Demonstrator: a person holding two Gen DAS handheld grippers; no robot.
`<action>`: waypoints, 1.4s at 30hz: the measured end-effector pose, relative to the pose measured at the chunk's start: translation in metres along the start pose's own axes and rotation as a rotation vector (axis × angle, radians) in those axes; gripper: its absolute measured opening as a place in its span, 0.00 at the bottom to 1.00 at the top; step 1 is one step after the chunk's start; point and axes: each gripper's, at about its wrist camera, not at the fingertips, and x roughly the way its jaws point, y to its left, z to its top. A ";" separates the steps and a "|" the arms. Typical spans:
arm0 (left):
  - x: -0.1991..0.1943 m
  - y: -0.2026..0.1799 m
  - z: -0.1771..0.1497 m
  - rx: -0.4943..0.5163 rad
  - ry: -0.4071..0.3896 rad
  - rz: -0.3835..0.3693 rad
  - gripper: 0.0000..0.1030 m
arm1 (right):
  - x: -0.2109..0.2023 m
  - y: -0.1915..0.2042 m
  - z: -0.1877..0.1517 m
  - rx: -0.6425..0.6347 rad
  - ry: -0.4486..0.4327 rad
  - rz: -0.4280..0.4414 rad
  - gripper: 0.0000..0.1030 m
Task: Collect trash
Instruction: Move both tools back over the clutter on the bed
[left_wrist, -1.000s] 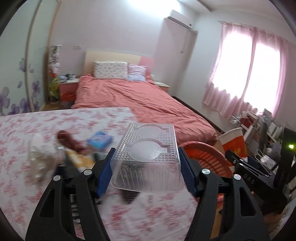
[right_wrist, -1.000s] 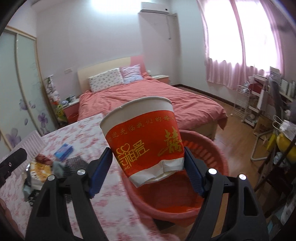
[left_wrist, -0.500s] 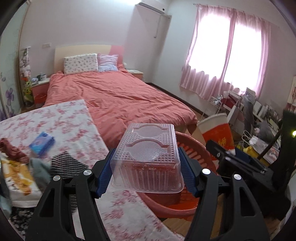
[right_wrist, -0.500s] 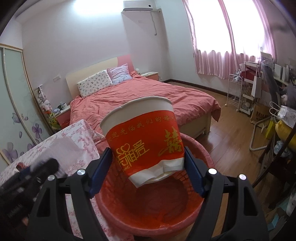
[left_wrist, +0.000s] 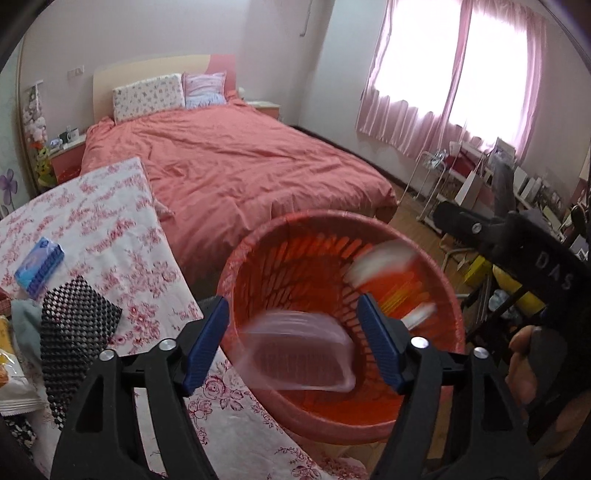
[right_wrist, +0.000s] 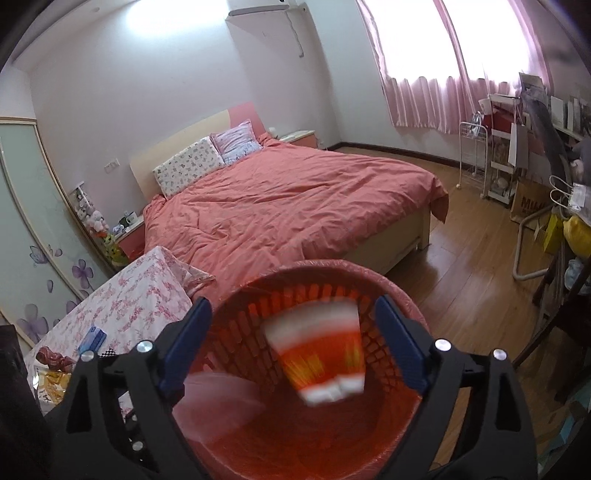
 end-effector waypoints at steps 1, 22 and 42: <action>0.000 0.001 -0.001 0.000 0.006 0.005 0.72 | 0.001 -0.002 0.001 0.003 0.000 -0.004 0.86; -0.097 0.087 -0.034 -0.097 -0.055 0.223 0.73 | -0.049 0.092 -0.038 -0.199 0.002 0.037 0.87; -0.197 0.235 -0.087 -0.339 -0.144 0.494 0.74 | -0.064 0.260 -0.119 -0.404 0.127 0.298 0.82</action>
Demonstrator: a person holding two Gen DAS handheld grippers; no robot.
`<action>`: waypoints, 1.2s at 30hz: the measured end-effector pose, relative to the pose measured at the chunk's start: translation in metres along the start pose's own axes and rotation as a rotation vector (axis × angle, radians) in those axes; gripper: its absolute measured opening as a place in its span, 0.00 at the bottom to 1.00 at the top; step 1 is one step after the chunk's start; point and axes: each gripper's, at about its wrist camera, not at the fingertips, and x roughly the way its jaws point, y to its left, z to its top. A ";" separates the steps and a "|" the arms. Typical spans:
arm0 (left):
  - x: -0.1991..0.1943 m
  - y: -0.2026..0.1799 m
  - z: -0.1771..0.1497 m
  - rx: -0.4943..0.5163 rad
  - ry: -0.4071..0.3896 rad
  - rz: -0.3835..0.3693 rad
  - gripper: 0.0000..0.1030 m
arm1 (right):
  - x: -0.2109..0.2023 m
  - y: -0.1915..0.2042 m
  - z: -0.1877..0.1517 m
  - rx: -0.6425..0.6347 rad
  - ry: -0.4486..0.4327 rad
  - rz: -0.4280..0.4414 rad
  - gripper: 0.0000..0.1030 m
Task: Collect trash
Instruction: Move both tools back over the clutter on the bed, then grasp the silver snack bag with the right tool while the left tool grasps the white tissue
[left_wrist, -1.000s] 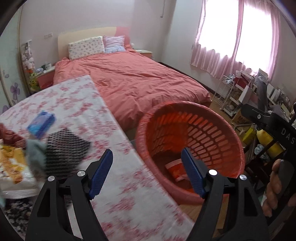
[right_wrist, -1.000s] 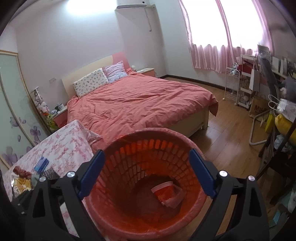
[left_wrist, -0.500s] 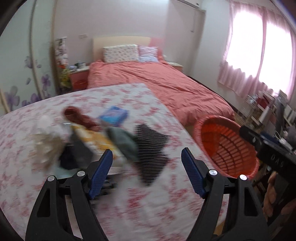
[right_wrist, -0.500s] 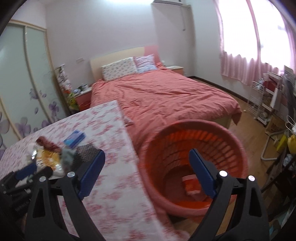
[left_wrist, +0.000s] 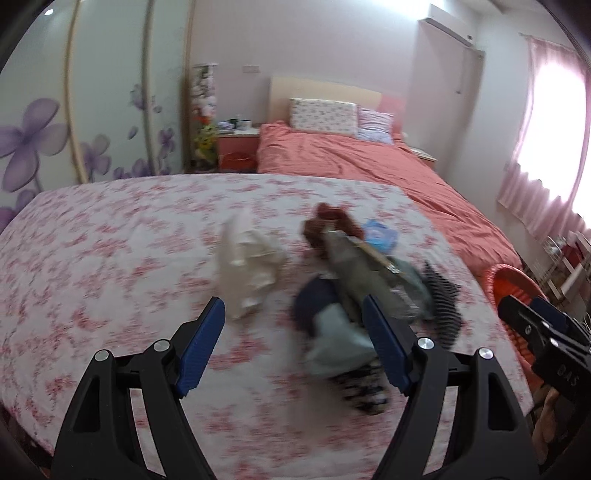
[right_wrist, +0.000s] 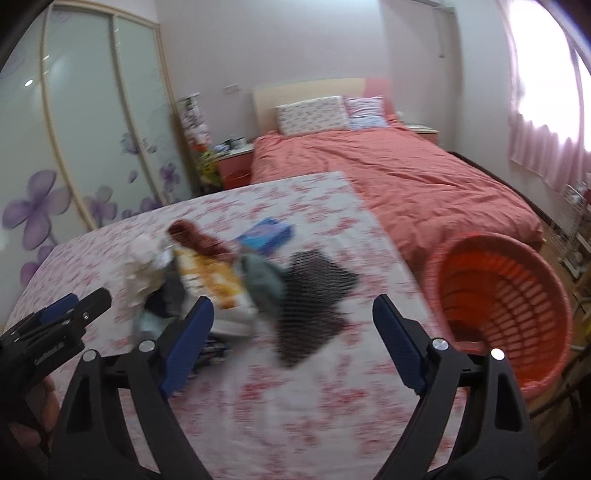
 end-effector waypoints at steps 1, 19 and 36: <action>0.000 0.007 0.000 -0.008 0.000 0.011 0.74 | 0.003 0.010 -0.001 -0.013 0.006 0.014 0.82; 0.001 0.064 -0.022 -0.095 0.060 0.044 0.74 | 0.070 0.075 -0.007 -0.150 0.100 -0.027 0.64; 0.020 0.060 -0.022 -0.106 0.099 0.013 0.74 | 0.069 0.060 -0.004 -0.121 0.081 0.018 0.17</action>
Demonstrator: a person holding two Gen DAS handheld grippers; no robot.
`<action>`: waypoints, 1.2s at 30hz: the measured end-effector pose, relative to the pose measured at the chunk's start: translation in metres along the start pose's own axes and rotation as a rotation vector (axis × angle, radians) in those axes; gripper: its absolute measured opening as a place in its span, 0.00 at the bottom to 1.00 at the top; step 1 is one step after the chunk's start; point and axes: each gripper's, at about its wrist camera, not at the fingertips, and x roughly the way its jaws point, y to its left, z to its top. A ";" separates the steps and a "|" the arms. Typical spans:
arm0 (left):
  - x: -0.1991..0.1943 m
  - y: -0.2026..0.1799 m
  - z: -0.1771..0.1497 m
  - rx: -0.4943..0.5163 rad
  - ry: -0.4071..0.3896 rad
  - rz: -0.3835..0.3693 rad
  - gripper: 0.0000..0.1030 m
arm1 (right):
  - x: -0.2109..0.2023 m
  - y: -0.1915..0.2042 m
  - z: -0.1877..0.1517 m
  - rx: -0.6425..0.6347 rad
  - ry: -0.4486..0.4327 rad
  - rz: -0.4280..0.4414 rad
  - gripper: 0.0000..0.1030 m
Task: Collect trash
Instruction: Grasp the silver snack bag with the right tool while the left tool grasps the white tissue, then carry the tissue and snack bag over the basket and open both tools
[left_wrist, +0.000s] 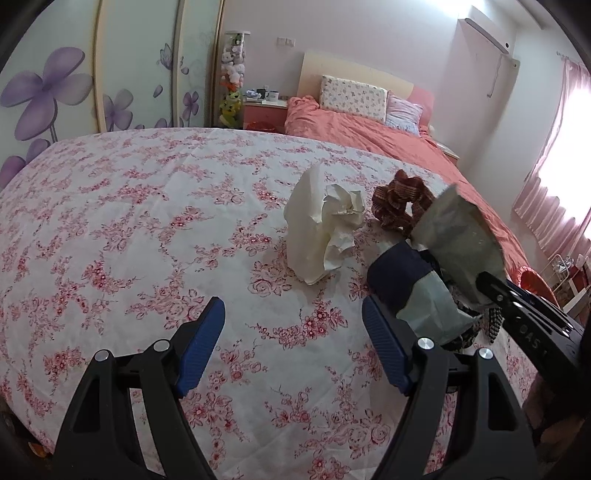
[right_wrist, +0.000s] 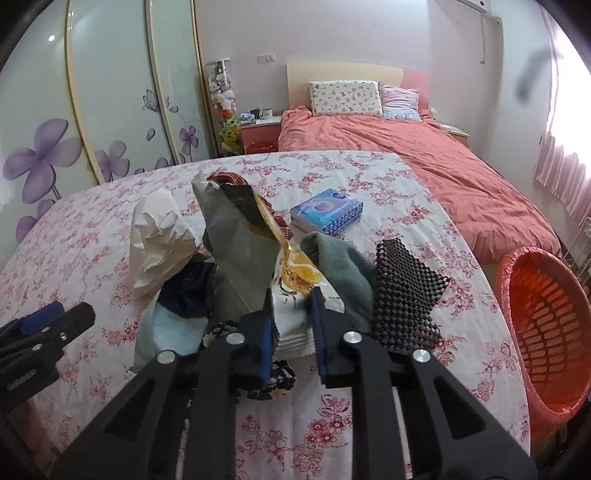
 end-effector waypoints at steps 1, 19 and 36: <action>0.002 0.000 0.001 -0.001 0.000 -0.003 0.74 | -0.003 -0.003 0.001 0.011 -0.008 0.002 0.17; 0.065 -0.024 0.038 0.049 0.039 0.019 0.79 | -0.047 -0.041 0.008 0.098 -0.083 -0.009 0.15; 0.099 -0.025 0.049 0.071 0.082 0.025 0.40 | -0.045 -0.071 -0.001 0.145 -0.064 -0.047 0.15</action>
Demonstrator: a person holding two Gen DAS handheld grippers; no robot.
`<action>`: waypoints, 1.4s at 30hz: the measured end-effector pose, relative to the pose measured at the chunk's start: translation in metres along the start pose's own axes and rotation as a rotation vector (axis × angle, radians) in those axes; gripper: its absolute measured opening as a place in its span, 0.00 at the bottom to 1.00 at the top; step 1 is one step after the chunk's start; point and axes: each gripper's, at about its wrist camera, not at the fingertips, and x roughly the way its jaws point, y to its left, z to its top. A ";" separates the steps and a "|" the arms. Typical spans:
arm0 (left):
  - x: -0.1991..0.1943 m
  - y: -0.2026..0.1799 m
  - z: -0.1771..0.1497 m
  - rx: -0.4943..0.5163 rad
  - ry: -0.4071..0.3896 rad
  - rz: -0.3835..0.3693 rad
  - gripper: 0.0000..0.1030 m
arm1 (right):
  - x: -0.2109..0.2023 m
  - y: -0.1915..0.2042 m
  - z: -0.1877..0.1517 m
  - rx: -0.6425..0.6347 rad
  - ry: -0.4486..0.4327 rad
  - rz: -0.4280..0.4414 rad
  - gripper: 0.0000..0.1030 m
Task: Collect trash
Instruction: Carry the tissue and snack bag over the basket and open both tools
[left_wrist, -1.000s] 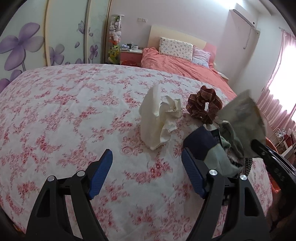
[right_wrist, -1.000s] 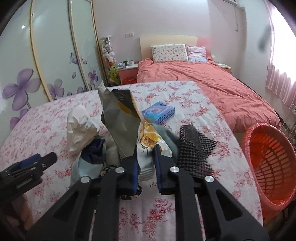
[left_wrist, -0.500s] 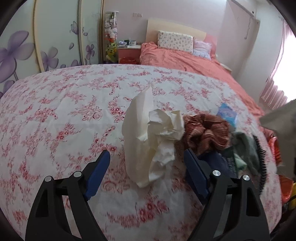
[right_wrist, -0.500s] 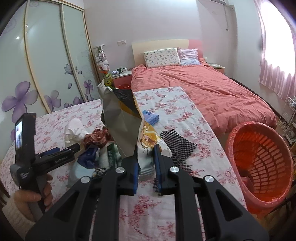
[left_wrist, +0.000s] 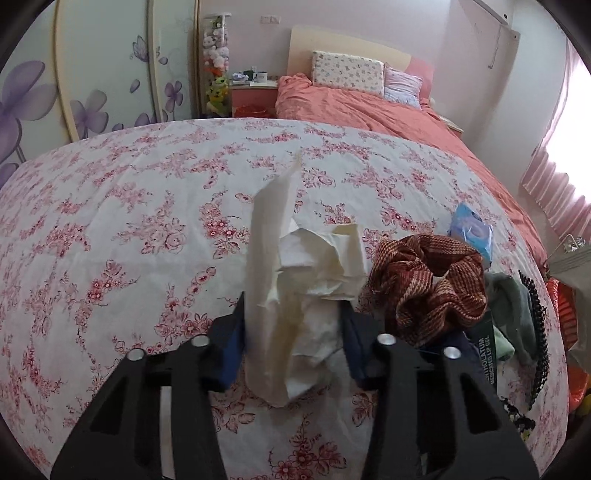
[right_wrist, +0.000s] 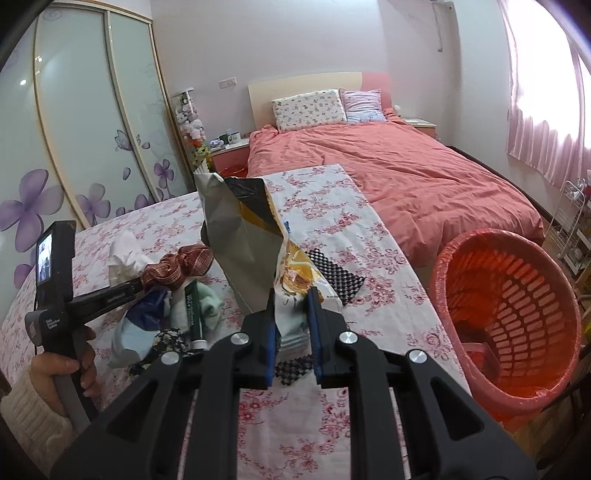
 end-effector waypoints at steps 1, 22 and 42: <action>-0.002 0.000 0.000 0.002 -0.004 -0.004 0.37 | 0.000 -0.003 0.000 0.005 0.000 -0.003 0.15; -0.101 -0.051 -0.003 0.085 -0.135 -0.157 0.32 | -0.040 -0.054 -0.003 0.103 -0.058 -0.083 0.15; -0.126 -0.203 -0.039 0.284 -0.125 -0.440 0.32 | -0.101 -0.170 -0.016 0.308 -0.172 -0.324 0.15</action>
